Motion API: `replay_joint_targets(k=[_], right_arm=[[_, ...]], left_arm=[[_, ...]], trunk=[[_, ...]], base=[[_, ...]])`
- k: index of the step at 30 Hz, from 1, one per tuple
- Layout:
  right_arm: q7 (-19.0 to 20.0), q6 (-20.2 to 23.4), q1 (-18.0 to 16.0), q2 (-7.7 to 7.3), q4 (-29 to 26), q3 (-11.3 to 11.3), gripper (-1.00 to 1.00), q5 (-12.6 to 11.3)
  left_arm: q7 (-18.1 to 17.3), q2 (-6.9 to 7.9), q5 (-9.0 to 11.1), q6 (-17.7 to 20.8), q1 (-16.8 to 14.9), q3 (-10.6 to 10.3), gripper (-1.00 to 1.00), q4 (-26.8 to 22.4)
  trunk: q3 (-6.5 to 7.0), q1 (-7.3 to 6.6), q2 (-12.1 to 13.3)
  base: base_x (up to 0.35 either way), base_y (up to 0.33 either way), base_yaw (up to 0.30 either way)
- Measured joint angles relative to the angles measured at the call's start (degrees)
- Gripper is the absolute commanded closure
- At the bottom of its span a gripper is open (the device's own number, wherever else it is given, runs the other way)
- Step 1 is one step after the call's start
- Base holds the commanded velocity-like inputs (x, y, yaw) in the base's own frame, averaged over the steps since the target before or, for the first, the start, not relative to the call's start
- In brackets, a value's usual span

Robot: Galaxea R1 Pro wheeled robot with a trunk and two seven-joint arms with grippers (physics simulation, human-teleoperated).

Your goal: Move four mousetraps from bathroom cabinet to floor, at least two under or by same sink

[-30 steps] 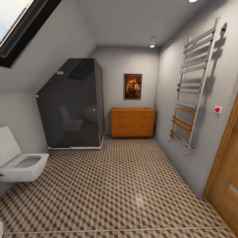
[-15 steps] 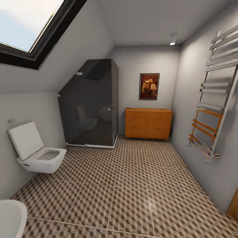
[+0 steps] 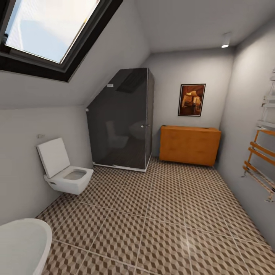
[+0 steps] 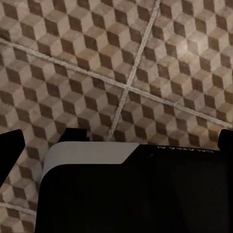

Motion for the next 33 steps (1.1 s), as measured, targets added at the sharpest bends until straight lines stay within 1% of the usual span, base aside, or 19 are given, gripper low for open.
replay_joint_targets(k=[5, 10, 33], right_arm=[[0.0, 0.0, 0.0, 0.01, 0.0, 0.0, -1.0, 0.0], [0.0, 0.0, 0.0, 0.01, 0.0, 0.0, -1.0, 0.0], [-0.1, -0.7, 0.0, -0.34, -0.1, 0.0, -1.0, 0.2]], left_arm=[[0.0, 0.03, 0.0, 0.0, 0.0, 0.0, -1.0, 0.0], [0.0, 0.1, 0.0, 0.2, 0.0, 0.0, -1.0, 0.0], [-0.1, 0.05, -0.1, 0.9, 0.0, -0.1, -1.0, 0.0]], trunk=[[0.0, -0.02, 0.0], [0.0, -0.03, 0.0], [0.0, -0.03, 0.0]], base=[[0.085, 0.0, 0.08], [0.226, 0.0, 0.031], [0.311, 0.0, 0.003]])
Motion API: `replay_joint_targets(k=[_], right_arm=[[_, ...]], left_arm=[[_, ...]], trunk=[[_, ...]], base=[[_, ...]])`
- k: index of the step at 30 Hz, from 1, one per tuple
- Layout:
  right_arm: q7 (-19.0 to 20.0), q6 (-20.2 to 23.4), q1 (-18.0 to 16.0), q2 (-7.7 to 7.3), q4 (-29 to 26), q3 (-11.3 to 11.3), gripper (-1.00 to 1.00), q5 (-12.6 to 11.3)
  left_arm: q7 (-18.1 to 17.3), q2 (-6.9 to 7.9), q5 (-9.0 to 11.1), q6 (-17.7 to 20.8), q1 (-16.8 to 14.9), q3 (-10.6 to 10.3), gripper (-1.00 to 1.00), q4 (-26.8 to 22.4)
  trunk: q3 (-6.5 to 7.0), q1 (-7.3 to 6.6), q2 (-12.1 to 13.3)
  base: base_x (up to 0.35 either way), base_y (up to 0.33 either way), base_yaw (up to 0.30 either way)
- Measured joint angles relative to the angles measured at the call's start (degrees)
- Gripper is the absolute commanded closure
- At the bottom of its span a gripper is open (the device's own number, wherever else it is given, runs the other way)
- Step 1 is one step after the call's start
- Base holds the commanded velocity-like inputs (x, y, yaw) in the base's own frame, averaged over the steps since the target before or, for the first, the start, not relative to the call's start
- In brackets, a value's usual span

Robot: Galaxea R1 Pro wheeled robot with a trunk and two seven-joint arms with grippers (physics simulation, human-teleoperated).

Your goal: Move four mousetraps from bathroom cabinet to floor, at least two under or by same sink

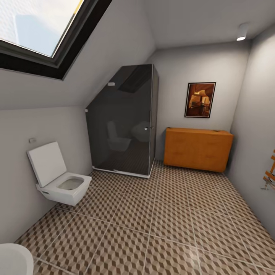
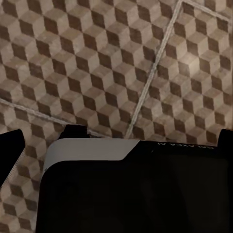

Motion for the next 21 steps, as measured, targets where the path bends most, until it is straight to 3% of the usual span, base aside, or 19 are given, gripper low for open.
replay_joint_targets(k=[9, 21], right_arm=[[0.0, -0.1, 0.0, 0.11, 0.0, 0.0, -1.0, 0.0], [0.0, 0.0, 0.0, 0.25, 0.0, -0.1, -1.0, -0.2]], left_arm=[[0.0, 0.0, 0.0, 0.0, 0.0, 0.0, -1.0, 0.0], [0.0, 0.0, 0.0, 0.0, 0.0, 0.0, -1.0, 0.0]], trunk=[[0.0, 0.0, 0.0], [0.0, 0.0, 0.0]], base=[[0.321, 0.0, -0.037], [0.322, 0.0, -0.203]])
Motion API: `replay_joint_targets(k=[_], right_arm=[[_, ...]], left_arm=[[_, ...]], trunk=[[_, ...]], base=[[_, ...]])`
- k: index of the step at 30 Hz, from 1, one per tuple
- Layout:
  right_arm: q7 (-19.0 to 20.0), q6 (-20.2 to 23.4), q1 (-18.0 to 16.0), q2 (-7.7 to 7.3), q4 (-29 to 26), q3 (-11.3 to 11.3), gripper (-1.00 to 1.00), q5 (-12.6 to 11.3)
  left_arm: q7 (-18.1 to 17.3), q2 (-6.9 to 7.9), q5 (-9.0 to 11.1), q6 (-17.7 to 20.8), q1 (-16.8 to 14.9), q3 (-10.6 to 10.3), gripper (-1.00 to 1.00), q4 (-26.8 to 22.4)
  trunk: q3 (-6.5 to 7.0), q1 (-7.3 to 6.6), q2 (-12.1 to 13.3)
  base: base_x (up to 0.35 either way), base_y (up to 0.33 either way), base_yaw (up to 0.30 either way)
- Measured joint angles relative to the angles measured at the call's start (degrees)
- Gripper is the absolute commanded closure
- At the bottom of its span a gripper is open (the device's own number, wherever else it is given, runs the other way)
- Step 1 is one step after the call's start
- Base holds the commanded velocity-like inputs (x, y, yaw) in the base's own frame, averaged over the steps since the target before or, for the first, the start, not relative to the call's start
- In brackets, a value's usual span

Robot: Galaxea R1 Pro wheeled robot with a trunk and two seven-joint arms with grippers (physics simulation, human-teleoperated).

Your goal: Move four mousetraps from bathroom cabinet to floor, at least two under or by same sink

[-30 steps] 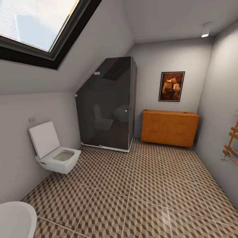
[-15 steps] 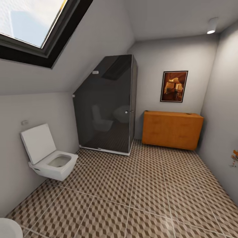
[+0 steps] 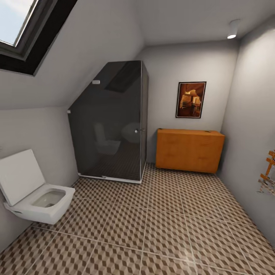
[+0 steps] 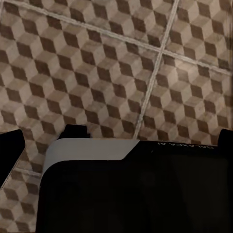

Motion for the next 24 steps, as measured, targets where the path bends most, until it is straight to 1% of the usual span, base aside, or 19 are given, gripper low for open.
replay_joint_targets(k=[13, 17, 24], right_arm=[[0.0, 0.0, 0.0, 0.01, 0.0, 0.0, -1.0, 0.0], [0.0, 0.1, 0.0, -0.03, 0.0, 0.0, -1.0, 0.0], [0.0, 0.2, 0.0, -0.01, 0.0, 0.0, -1.0, 0.0]], left_arm=[[0.0, 0.0, 0.0, -0.1, 0.0, 0.0, -1.0, 0.0], [0.0, 0.0, 0.0, -0.1, 0.0, 0.0, -1.0, 0.0], [0.0, -0.01, 0.0, -0.2, 0.0, 0.0, -1.0, 0.0]], trunk=[[0.0, 0.0, 0.0], [0.0, 0.0, 0.0], [0.0, 0.0, 0.0]], base=[[0.322, 0.0, -0.235], [0.322, 0.0, -0.116], [0.322, 0.0, -0.038]])
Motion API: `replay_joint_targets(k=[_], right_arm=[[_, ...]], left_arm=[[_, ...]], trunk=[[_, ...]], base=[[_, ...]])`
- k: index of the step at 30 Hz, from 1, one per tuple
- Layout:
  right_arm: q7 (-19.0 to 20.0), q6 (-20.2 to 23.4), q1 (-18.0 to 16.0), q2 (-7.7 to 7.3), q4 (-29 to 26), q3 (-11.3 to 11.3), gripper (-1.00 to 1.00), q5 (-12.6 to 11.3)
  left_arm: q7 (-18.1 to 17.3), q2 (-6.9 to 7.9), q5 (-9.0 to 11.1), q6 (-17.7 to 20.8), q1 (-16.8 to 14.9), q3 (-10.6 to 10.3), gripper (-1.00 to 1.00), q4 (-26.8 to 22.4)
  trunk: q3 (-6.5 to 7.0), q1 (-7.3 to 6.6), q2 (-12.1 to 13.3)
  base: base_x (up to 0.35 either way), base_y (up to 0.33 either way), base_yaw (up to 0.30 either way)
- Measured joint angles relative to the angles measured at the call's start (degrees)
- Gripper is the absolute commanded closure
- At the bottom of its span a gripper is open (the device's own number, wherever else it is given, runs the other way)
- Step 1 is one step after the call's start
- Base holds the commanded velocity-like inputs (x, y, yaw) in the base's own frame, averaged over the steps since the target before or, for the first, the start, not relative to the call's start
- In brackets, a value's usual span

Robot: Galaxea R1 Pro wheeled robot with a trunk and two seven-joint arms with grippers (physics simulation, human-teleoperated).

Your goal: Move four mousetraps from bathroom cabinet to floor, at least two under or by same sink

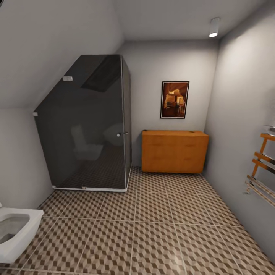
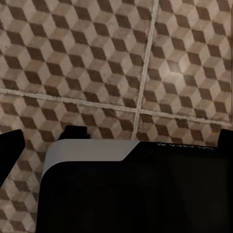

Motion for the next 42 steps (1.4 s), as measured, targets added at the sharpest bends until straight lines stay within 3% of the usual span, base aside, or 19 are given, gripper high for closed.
replay_joint_targets(k=[31, 42], right_arm=[[0.0, 0.4, 0.0, -0.12, 0.0, 0.1, -1.0, 0.2], [0.0, 0.4, 0.0, -0.2, 0.0, 0.1, -1.0, 0.2]], left_arm=[[0.0, -0.02, 0.0, -0.3, 0.0, 0.0, -1.0, 0.0], [0.1, -0.08, 0.0, -0.6, 0.0, 0.0, -1.0, 0.0]], trunk=[[0.0, 0.0, 0.0], [0.0, 0.02, 0.0]], base=[[0.32, -0.095, -0.003], [0.122, -0.041, 0.0]])
